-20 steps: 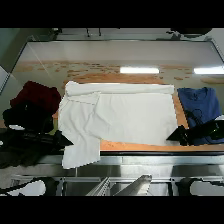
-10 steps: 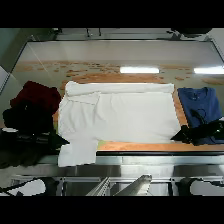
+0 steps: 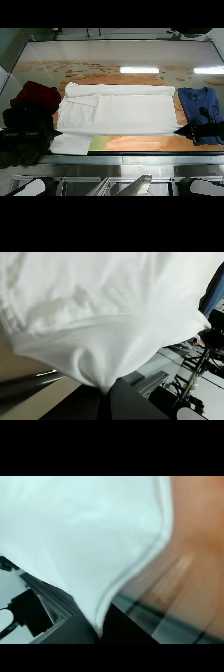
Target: Fold the shirts.
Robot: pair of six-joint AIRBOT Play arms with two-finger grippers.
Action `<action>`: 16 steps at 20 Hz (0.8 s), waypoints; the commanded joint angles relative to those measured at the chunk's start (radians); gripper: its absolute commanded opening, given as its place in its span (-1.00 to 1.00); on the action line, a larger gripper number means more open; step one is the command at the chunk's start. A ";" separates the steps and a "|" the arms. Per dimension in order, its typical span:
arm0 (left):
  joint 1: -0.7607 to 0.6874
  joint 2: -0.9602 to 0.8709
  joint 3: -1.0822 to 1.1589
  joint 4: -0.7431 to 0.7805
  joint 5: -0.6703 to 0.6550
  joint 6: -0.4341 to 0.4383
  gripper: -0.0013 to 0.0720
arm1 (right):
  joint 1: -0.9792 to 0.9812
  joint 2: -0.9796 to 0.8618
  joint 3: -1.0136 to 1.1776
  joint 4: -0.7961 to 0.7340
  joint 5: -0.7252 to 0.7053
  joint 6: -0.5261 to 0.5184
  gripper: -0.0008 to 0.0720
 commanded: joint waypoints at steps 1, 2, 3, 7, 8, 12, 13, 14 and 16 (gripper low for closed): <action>-0.050 0.089 0.140 -0.086 -0.025 -0.039 -0.92 | 0.029 0.000 0.043 0.208 0.039 -0.042 -0.92; -0.090 0.088 0.206 -0.087 -0.016 -0.050 -0.92 | 0.052 0.000 0.068 0.233 0.019 -0.041 -0.92; -0.140 0.071 0.283 -0.087 -0.003 -0.056 -0.92 | 0.077 -0.002 0.095 0.248 -0.008 -0.039 -0.92; -0.337 -0.150 0.592 -0.077 0.023 -0.079 -0.92 | 0.172 -0.046 0.203 0.323 -0.138 -0.026 -0.92; -0.366 -0.223 0.668 -0.074 0.025 -0.083 -0.92 | 0.190 -0.068 0.226 0.345 -0.167 -0.026 -0.92; -0.414 -0.533 1.011 0.038 0.023 -0.147 -0.92 | 0.224 -0.188 0.329 0.395 -0.280 -0.026 -0.92; -0.414 -0.599 1.080 0.030 0.023 -0.148 -0.92 | 0.224 -0.225 0.354 0.399 -0.291 -0.026 -0.92; -0.417 -0.666 1.150 0.013 0.023 -0.149 -0.92 | 0.224 -0.264 0.378 0.407 -0.298 -0.027 -0.92; -0.429 -0.774 1.261 0.016 0.024 -0.149 -0.92 | 0.224 -0.333 0.409 0.464 -0.298 -0.053 -0.90</action>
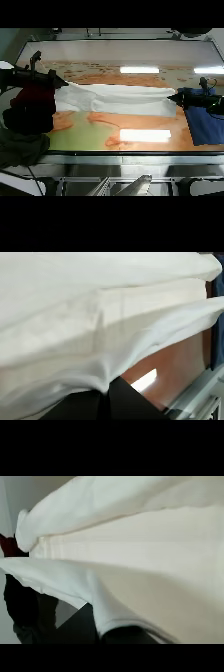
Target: Fold the shirts.
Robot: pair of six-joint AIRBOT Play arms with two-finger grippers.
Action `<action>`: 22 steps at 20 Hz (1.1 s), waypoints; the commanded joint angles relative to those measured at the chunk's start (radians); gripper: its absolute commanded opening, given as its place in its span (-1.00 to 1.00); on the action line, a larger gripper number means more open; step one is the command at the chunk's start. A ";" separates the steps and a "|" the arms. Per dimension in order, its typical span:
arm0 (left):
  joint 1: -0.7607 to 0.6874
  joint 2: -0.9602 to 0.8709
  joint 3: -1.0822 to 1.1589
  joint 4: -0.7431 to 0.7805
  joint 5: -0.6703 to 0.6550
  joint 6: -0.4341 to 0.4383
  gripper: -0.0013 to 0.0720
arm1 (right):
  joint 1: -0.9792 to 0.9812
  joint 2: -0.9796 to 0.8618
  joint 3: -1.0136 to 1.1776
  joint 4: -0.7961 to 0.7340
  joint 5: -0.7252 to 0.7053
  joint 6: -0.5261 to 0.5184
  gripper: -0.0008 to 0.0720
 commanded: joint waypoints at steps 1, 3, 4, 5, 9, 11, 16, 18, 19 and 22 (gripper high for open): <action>-0.024 -0.213 0.226 0.010 0.001 -0.015 -0.92 | 0.008 -0.115 0.061 0.113 -0.037 -0.052 -0.89; -0.036 -0.288 0.306 0.011 0.008 -0.014 -0.92 | 0.005 -0.145 0.064 0.223 -0.043 -0.127 -0.06; -0.046 -0.321 0.350 0.011 0.012 -0.014 -0.83 | 0.004 -0.150 0.064 0.265 -0.061 -0.154 0.08; -0.051 -0.344 0.389 0.008 0.011 -0.016 -0.23 | 0.004 -0.151 0.064 0.290 -0.086 -0.157 0.08; -0.043 -0.345 0.450 -0.047 0.047 -0.015 -0.03 | -0.011 -0.150 0.090 0.350 -0.123 -0.204 0.07; -0.017 -0.323 0.450 -0.047 0.083 -0.015 -0.03 | -0.024 -0.150 0.134 0.344 -0.124 -0.205 0.07; 0.068 -0.266 0.449 -0.060 0.102 -0.028 -0.04 | -0.048 -0.150 0.241 0.126 -0.119 -0.101 0.19; 0.085 -0.254 0.449 -0.066 0.069 -0.033 -0.04 | -0.042 -0.150 0.248 -0.013 -0.081 -0.087 0.95; 0.087 -0.254 0.449 -0.067 0.042 -0.033 -0.04 | -0.038 -0.152 0.248 -0.074 -0.061 -0.069 0.95; 0.071 -0.237 0.390 -0.067 0.013 -0.029 -0.96 | -0.030 -0.153 0.248 -0.226 -0.047 -0.020 0.95</action>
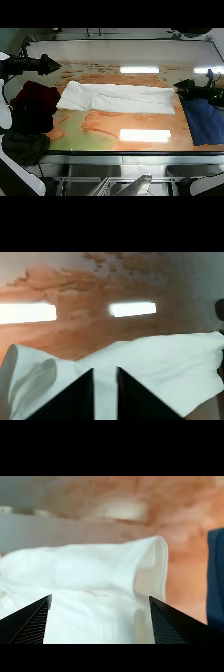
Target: Fold the shirts.
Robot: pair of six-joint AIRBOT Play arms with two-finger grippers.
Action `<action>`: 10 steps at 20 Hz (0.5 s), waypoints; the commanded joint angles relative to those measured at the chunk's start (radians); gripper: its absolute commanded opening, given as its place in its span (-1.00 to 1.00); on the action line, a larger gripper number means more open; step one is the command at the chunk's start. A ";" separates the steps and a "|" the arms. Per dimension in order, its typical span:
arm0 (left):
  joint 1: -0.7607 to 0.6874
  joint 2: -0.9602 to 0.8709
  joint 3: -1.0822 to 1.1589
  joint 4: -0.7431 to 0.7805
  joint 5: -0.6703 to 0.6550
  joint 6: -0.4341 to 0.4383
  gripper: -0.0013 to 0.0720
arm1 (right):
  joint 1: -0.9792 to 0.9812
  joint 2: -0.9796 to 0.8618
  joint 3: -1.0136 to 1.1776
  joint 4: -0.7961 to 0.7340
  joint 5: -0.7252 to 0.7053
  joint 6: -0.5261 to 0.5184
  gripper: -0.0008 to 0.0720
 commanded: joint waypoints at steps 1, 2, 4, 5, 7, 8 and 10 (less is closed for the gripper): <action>-0.006 0.020 -0.057 -0.002 -0.023 0.002 -0.94 | 0.006 -0.002 0.008 -0.195 0.021 0.051 0.95; -0.012 0.019 -0.063 0.000 -0.025 0.002 -0.94 | 0.006 -0.003 0.009 -0.197 0.014 0.051 0.95; -0.030 0.019 -0.066 -0.002 -0.024 0.002 -0.94 | 0.006 -0.014 0.011 -0.194 0.005 0.051 0.95; -0.041 0.019 -0.066 -0.002 -0.025 0.002 -0.92 | 0.007 -0.022 0.011 -0.193 -0.002 0.051 0.95; -0.063 0.019 -0.066 -0.001 -0.040 0.002 -0.92 | 0.017 -0.044 0.016 -0.192 -0.001 0.051 0.88; -0.078 0.019 -0.066 -0.001 -0.046 0.002 -0.92 | 0.027 -0.051 0.022 -0.189 0.003 0.051 0.80; -0.105 0.019 -0.066 -0.001 -0.059 0.003 -0.92 | 0.055 -0.061 0.034 -0.187 0.000 0.051 0.77</action>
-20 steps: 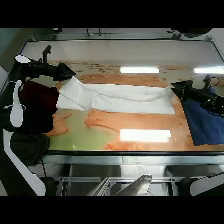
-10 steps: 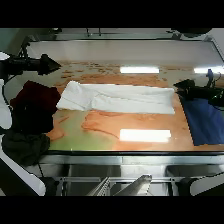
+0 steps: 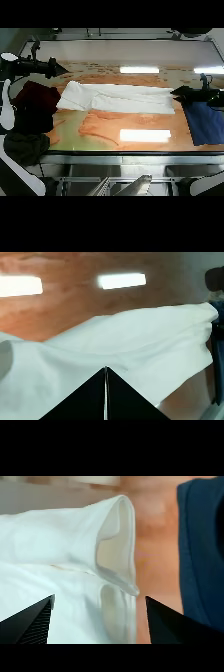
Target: Fold the shirts.
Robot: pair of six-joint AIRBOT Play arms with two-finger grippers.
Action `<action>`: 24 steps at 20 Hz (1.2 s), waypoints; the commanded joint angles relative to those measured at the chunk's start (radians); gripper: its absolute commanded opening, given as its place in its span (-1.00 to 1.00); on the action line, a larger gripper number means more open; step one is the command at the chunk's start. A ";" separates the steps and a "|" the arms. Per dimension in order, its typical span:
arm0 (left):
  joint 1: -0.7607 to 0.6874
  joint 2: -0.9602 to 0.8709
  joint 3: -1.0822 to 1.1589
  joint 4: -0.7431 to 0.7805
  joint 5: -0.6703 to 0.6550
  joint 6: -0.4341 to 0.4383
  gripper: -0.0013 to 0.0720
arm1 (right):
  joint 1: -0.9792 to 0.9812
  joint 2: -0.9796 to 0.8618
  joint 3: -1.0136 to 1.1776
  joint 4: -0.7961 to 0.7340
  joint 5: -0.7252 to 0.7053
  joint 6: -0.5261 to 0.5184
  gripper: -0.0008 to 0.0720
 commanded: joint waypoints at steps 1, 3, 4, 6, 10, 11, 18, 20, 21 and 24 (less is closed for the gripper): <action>-0.045 0.001 -0.002 0.002 -0.026 0.001 -0.92 | 0.045 -0.026 0.025 -0.025 -0.007 0.004 0.77; -0.071 0.001 -0.002 0.004 -0.031 0.017 -0.92 | 0.076 -0.042 0.049 -0.025 0.009 0.005 0.39; -0.082 0.001 -0.002 0.009 -0.034 0.028 -0.92 | 0.088 -0.049 0.058 -0.025 0.017 0.005 0.12; -0.103 0.001 -0.002 0.010 -0.038 0.035 -0.92 | 0.100 -0.054 0.070 -0.024 0.035 0.023 -0.48; -0.160 0.000 -0.002 0.088 -0.034 0.035 -0.93 | 0.097 -0.048 0.135 -0.024 0.110 0.075 -0.92; -0.192 0.000 -0.003 0.144 -0.025 0.034 -0.93 | 0.097 -0.045 0.165 -0.024 0.135 0.097 -0.92; -0.488 -0.094 -0.002 0.297 0.179 -0.022 -0.93 | 0.098 0.028 0.317 -0.025 0.257 0.236 -0.92; -0.563 -0.164 0.043 0.296 0.177 -0.060 -0.95 | 0.097 0.055 0.350 -0.025 0.304 0.266 -0.92; -0.598 -0.197 0.080 0.296 0.175 -0.079 -0.95 | 0.097 0.067 0.377 -0.025 0.331 0.283 -0.92; -0.678 -0.237 0.101 0.286 0.240 -0.116 -0.95 | 0.099 0.089 0.473 -0.024 0.408 0.352 -0.92</action>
